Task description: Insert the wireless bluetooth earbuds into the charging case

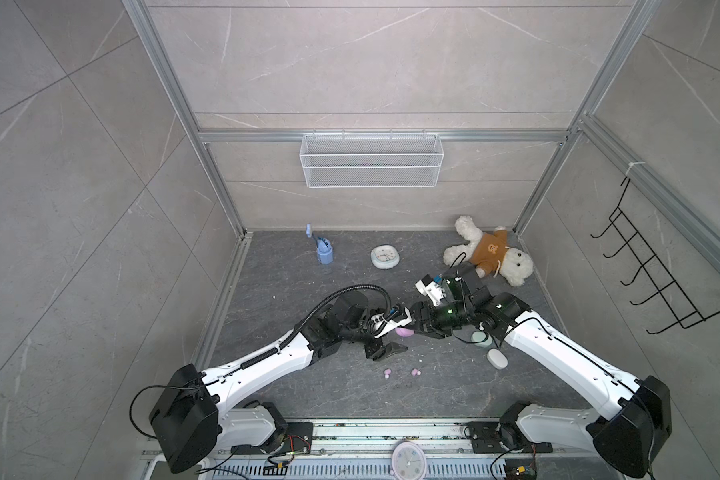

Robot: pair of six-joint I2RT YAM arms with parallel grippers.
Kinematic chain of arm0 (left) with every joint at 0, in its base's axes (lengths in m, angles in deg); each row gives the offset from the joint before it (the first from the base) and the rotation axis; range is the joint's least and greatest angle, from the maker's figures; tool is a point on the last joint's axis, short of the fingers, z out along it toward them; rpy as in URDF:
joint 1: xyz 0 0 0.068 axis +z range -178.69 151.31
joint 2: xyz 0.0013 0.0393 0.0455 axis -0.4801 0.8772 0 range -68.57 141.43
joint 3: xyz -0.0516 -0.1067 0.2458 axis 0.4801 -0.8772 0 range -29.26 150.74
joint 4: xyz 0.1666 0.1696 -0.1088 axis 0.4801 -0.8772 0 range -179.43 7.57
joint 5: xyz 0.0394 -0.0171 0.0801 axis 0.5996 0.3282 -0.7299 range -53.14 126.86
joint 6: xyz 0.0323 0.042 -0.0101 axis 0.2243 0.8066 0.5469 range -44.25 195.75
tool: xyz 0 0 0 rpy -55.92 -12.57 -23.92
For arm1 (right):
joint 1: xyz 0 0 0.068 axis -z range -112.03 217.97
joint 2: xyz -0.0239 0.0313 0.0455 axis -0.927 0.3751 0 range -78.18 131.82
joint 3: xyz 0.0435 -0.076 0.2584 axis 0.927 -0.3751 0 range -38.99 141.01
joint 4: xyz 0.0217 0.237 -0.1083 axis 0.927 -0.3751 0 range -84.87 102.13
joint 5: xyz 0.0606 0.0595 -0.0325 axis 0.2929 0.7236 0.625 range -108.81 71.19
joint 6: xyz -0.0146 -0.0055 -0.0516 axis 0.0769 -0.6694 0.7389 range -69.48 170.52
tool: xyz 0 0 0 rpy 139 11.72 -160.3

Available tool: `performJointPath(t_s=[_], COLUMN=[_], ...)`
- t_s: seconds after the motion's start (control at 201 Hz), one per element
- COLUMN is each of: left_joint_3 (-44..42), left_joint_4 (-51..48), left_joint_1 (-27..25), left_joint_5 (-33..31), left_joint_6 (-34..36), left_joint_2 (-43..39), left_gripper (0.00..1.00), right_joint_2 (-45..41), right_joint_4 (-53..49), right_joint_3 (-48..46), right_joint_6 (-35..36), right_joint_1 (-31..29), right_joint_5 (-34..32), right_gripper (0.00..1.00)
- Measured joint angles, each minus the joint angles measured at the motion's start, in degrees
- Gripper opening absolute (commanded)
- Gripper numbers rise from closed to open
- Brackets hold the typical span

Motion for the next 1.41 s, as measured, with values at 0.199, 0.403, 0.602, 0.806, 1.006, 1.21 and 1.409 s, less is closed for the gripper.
performJointPath(t_s=[0.199,0.403,0.602,0.806,1.006,1.21,1.409], left_joint_3=[0.07,0.09,0.09,0.09,0.09,0.09,0.09], left_joint_4=[1.18,1.88,3.34,5.46,5.44,2.82,0.85], left_joint_1=[0.00,0.00,-0.02,-0.13,-0.11,-0.11,-0.11], left_joint_5=[-0.02,-0.59,-1.55,-1.33,-0.59,1.07,1.42], left_joint_6=[0.17,0.17,0.24,0.63,1.27,3.26,4.57], left_joint_2=[1.27,1.53,1.53,1.53,1.53,1.46,1.22], left_gripper=[0.58,0.53,0.50,0.48,0.48,0.51,0.51], right_joint_2=[-0.09,-0.09,-0.09,-0.09,-0.09,0.26,1.09], right_joint_4=[0.22,0.24,0.28,0.59,0.46,-0.79,-1.55], right_joint_3=[0.00,0.00,0.00,0.00,0.00,0.02,0.09], right_joint_6=[-0.20,-0.20,-0.20,-0.20,-0.17,-0.20,-0.17], right_joint_1=[0.00,0.00,0.00,0.00,0.00,-0.11,-0.20], right_joint_5=[0.37,0.70,1.42,2.08,2.49,3.61,4.81], right_gripper=[0.58,0.58,0.59,0.58,0.57,0.56,0.56])
